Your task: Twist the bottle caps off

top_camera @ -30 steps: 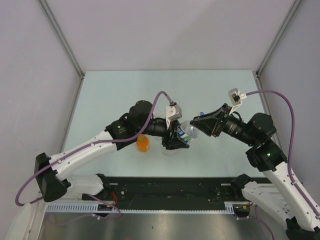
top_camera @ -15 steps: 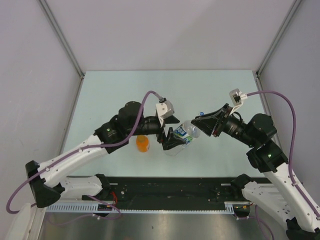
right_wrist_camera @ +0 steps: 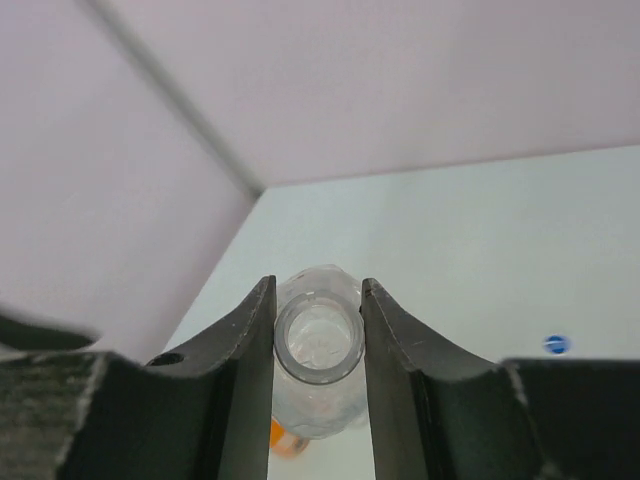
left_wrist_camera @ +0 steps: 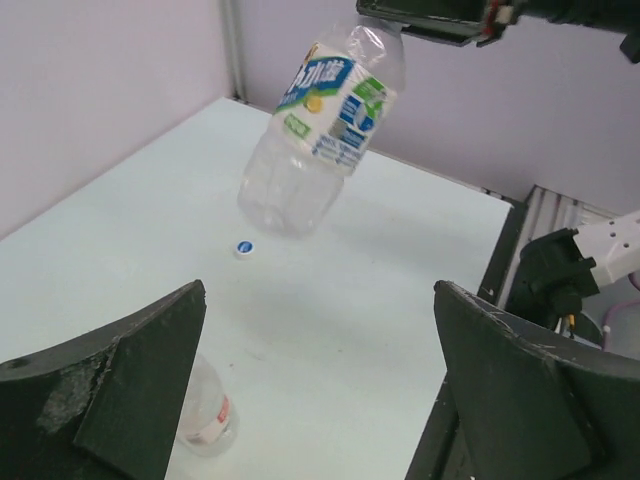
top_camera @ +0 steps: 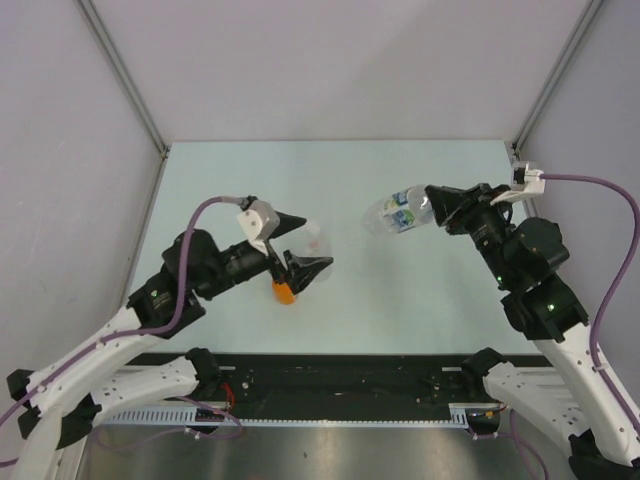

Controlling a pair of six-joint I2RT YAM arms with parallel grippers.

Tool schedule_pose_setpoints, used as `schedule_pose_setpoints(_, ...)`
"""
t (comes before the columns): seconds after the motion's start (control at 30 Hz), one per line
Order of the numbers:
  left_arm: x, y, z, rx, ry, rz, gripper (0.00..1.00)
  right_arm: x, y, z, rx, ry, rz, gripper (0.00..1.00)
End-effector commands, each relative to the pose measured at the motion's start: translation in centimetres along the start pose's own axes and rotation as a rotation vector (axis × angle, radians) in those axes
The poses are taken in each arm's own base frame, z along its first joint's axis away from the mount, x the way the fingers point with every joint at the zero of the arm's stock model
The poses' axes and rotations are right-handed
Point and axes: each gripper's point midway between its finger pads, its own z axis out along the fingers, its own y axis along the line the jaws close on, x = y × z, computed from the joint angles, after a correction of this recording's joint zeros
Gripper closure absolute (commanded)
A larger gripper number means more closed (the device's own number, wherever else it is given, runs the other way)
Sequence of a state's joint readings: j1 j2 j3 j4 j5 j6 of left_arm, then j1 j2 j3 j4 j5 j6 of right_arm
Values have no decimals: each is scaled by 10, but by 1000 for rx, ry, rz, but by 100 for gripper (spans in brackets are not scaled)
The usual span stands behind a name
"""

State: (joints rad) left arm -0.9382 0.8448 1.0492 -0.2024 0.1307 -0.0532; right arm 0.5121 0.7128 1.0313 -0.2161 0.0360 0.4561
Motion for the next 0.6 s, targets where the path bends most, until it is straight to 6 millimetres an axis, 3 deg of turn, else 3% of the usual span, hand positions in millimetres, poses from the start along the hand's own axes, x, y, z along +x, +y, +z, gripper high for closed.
schedule_pose_setpoints(0.0,-31,15,-33,-111,-146,-4,0,-41,-83,15,465,-229,-98,100)
schedule_pose_setpoints(0.03,-29,15,-35,-111,-146,-4,0,-32,-101,24,543,-220,-142,100)
schedule_pose_setpoints(0.23,-10,22,-41,-157,-80,-20,0,-30,-139,66,694,-262,-278,100)
schedule_pose_setpoints(0.27,-4,23,-41,-163,-58,-26,0,-22,-156,76,735,-238,-292,100)
schedule_pose_setpoints(0.33,5,24,-44,-172,-40,-40,0,-19,-172,85,773,-225,-301,100)
schedule_pose_setpoints(0.37,10,23,-45,-170,-26,-44,0,-5,-187,94,806,-183,-322,100)
schedule_pose_setpoints(0.4,13,23,-47,-167,-23,-43,0,-10,-200,95,843,-183,-320,100)
schedule_pose_setpoints(0.5,18,24,-57,-179,-24,-41,0,1,-231,107,899,-137,-323,100)
schedule_pose_setpoints(0.57,21,25,-65,-191,-37,-44,0,5,-242,113,910,-114,-327,100)
